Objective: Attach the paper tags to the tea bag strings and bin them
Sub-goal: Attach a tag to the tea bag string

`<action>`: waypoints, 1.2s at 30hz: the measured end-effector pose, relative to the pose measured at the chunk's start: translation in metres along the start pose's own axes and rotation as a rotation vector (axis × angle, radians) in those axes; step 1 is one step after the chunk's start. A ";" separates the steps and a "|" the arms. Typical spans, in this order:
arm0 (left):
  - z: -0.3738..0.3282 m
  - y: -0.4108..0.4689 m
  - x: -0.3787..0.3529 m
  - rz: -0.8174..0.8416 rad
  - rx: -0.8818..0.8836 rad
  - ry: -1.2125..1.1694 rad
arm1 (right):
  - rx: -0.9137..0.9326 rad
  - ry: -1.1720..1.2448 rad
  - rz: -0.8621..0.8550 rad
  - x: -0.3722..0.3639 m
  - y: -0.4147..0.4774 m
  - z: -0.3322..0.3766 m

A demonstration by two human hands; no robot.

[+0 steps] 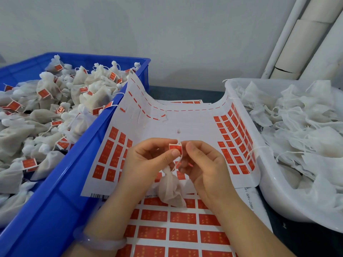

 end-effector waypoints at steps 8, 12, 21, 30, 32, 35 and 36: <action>-0.002 -0.001 0.000 -0.019 -0.047 0.057 | 0.095 -0.099 -0.020 0.004 0.001 0.001; -0.003 -0.001 0.000 -0.053 -0.066 0.067 | 0.093 -0.088 -0.032 0.005 0.002 0.000; -0.001 -0.001 0.001 -0.076 -0.048 0.041 | 0.083 -0.109 -0.042 0.006 0.003 -0.003; 0.001 0.000 -0.001 -0.059 -0.040 0.054 | 0.181 -0.304 -0.120 0.003 0.000 -0.003; 0.002 0.000 -0.002 -0.047 -0.037 0.060 | 0.234 -0.357 -0.154 0.000 -0.003 -0.004; 0.003 0.001 -0.001 -0.041 -0.048 0.073 | 0.290 -0.430 -0.172 -0.002 -0.004 -0.003; 0.003 0.001 -0.001 -0.038 -0.059 0.077 | 0.295 -0.433 -0.164 -0.001 -0.003 -0.003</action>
Point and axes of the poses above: each hand's wrist, its own y-axis towards the middle knuckle, its own x-axis out of the back of the hand, z = x × y, the point moved 2 cm from there along y, towards the middle knuckle, and after that the axes turned 1 degree about x, right-handed, at the moved point
